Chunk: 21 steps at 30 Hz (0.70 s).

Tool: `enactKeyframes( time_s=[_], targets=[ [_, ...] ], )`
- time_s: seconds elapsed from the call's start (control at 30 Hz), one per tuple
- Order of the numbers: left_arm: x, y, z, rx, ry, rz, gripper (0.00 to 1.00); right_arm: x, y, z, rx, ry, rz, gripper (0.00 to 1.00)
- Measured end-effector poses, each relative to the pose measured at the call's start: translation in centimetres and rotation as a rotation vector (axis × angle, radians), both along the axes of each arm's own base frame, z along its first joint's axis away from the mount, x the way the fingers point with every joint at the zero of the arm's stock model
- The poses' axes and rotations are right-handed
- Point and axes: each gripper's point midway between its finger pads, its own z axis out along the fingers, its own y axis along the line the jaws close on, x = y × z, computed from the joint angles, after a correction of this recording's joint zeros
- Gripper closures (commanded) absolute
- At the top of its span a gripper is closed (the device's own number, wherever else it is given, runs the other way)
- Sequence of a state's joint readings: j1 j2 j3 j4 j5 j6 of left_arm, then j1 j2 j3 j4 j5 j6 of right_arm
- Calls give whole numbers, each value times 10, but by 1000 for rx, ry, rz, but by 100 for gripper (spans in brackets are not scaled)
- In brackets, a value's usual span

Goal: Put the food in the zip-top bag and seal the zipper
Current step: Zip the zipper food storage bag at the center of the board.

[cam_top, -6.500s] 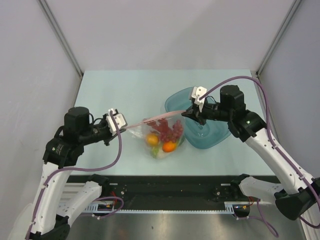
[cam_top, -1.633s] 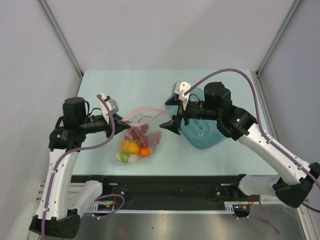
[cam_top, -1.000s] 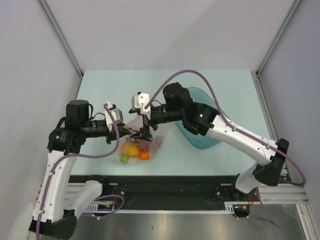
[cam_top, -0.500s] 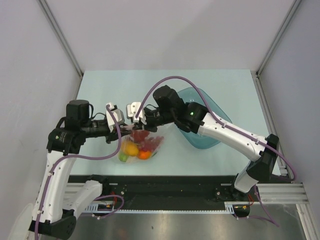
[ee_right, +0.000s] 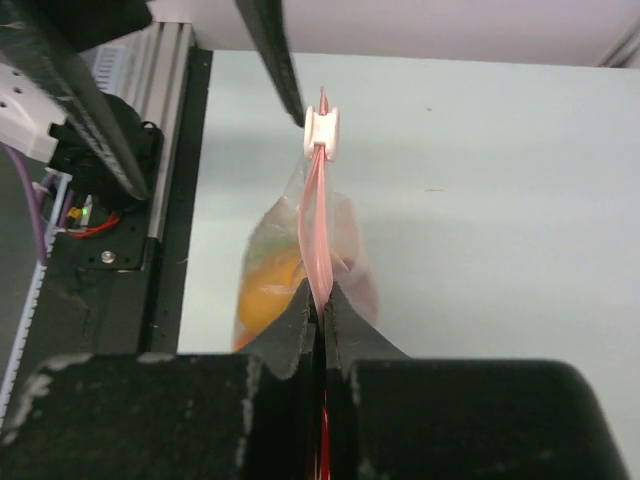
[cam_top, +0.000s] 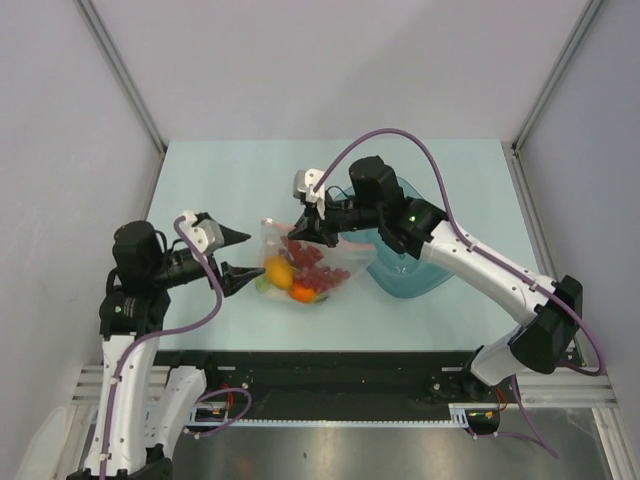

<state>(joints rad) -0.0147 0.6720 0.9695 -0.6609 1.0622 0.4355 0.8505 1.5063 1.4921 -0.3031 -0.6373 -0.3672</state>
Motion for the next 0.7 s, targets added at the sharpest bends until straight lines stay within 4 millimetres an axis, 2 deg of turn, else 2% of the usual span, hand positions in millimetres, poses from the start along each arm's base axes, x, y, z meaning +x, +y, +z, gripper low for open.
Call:
enactKeyframes(
  time_s=[0.17,0.37,0.47,0.5,0.57,0.6,0.67,0.7],
  targets=[
    [14,-5,10,-76,8,-1,23,-10,-1,-1,15,31,29,100],
    [21,-12,17,-124,22,-25,32,-16,-1,-1,30,36,57,100],
    [19,-20,17,-125,23,-60,61,-20,-1,0,33,36,72,100],
    [18,-23,16,-124,27,-74,80,-22,-1,0,34,36,76,100],
    [17,-28,14,-120,36,-92,98,-24,-1,0,34,35,81,98],
    [16,-29,13,-117,41,-97,100,-25,-1,0,33,34,82,85],
    [16,-31,11,-104,47,-108,100,-26,-1,0,33,32,83,66],
    [17,-31,11,-99,49,-107,100,-26,-1,1,35,28,84,36]
  ],
)
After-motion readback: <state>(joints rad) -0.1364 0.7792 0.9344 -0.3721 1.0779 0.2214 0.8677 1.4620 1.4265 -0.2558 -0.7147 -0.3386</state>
